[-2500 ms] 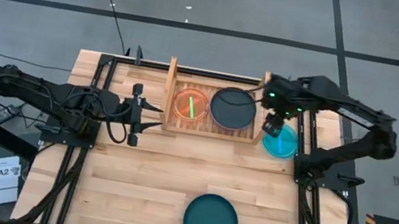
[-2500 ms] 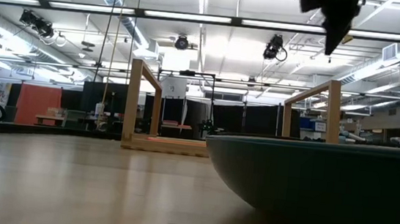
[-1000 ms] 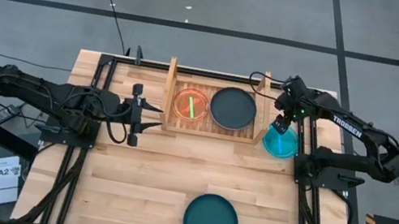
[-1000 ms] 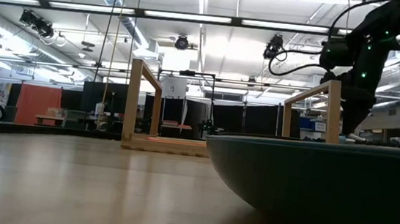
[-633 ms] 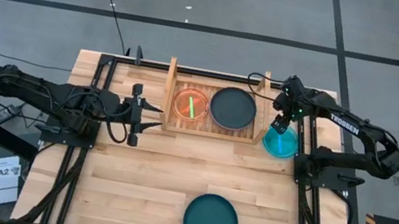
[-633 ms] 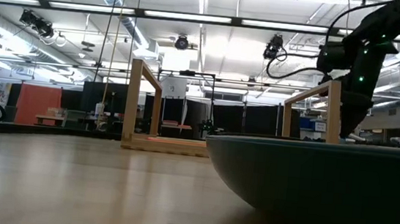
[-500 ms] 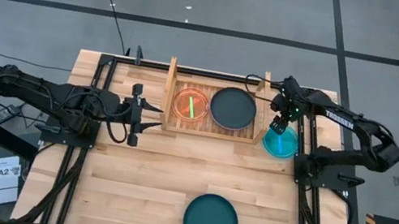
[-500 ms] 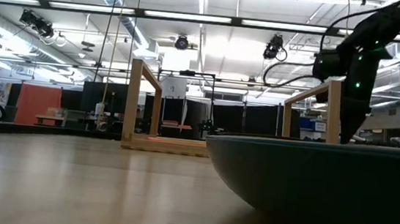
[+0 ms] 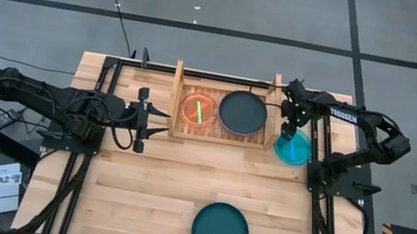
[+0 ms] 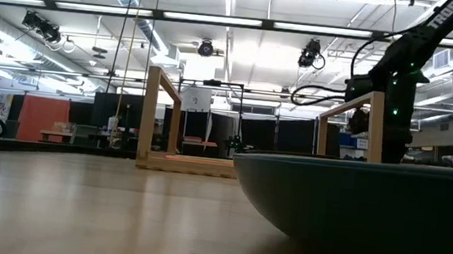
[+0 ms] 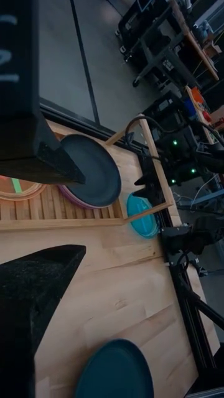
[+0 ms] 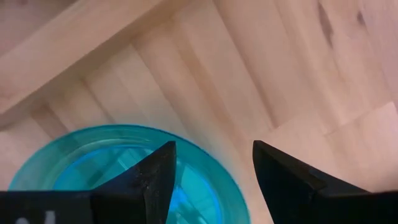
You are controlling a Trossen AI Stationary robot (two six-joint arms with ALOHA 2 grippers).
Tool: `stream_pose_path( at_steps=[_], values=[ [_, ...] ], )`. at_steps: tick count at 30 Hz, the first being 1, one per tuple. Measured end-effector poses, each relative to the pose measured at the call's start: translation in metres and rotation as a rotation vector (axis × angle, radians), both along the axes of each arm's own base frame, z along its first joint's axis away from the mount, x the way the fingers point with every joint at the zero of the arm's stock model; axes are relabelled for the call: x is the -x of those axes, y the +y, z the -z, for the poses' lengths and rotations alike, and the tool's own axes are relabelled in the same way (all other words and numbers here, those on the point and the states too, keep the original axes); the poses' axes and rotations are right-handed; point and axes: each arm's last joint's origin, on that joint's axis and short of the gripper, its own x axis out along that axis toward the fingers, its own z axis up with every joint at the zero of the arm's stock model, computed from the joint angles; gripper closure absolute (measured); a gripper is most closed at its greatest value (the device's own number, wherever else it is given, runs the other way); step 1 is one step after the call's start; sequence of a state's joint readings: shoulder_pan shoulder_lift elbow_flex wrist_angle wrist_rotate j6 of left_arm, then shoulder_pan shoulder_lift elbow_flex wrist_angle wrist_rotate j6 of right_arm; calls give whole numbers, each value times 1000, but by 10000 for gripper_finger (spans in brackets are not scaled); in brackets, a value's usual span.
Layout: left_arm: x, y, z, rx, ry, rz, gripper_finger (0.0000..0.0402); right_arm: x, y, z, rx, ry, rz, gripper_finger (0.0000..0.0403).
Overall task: Place and stack plates onto a shelf
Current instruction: Stack the small blue plate on top of the small orange plate on the shelf
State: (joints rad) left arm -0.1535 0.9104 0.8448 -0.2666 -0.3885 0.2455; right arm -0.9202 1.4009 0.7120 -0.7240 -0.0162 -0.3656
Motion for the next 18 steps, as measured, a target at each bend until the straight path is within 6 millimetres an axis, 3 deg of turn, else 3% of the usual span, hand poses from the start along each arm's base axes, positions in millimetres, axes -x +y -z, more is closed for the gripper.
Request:
stream_pose_path(
  at_steps=[18],
  values=[
    [0,0,0,24,-6,-8,228,10,-6,2,-13,6,-33,185]
  ],
)
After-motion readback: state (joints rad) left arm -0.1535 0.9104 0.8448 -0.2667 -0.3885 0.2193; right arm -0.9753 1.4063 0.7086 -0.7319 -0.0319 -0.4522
